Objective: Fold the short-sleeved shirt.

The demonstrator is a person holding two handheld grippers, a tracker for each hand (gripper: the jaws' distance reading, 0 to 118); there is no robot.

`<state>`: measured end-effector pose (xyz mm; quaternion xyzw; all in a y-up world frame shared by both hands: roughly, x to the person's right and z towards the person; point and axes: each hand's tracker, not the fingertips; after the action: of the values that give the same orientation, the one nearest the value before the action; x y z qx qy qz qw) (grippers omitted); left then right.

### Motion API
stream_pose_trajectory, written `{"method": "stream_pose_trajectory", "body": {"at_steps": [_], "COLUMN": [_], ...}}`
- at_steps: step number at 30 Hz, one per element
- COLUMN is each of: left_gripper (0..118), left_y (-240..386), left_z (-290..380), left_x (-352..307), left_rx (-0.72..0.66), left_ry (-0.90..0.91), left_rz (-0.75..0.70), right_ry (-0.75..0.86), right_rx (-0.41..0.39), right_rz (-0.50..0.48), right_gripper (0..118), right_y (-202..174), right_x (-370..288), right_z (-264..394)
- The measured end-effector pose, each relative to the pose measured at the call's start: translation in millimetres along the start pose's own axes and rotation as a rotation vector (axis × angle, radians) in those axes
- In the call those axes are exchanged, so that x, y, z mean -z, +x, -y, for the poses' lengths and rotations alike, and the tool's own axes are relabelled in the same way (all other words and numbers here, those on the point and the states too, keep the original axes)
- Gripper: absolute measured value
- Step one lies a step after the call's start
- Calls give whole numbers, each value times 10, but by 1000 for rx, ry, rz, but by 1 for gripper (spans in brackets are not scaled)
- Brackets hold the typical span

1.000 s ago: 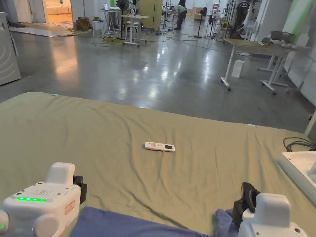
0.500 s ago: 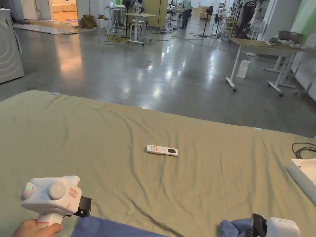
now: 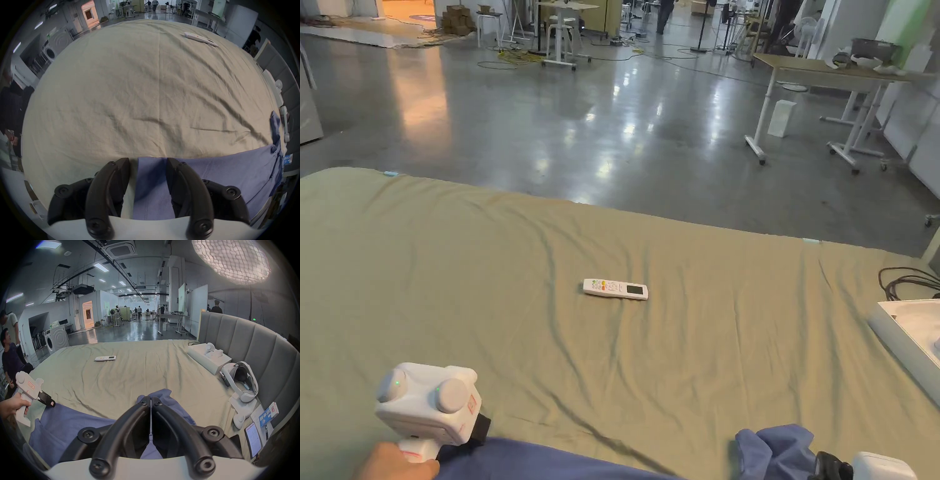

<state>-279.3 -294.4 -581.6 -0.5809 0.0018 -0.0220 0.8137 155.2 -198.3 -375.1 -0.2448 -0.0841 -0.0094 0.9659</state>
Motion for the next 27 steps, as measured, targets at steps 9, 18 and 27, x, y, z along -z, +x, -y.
{"method": "stream_pose_trajectory", "body": {"at_steps": [9, 18, 27], "left_gripper": [6, 6, 6], "left_y": [118, -182, -77], "left_z": [119, 370, 569], "left_x": [-78, -653, -931], "left_rx": [60, -38, -36], "left_ry": [39, 213, 267], "left_rz": [32, 142, 120], "right_ry": [-84, -385, -650], "right_rx": [83, 3, -87], "right_rz": [-12, 24, -40], "right_gripper": [1, 10, 67], "right_y": [277, 799, 844], "right_x": [96, 891, 1843], "right_z": [-6, -184, 19]}}
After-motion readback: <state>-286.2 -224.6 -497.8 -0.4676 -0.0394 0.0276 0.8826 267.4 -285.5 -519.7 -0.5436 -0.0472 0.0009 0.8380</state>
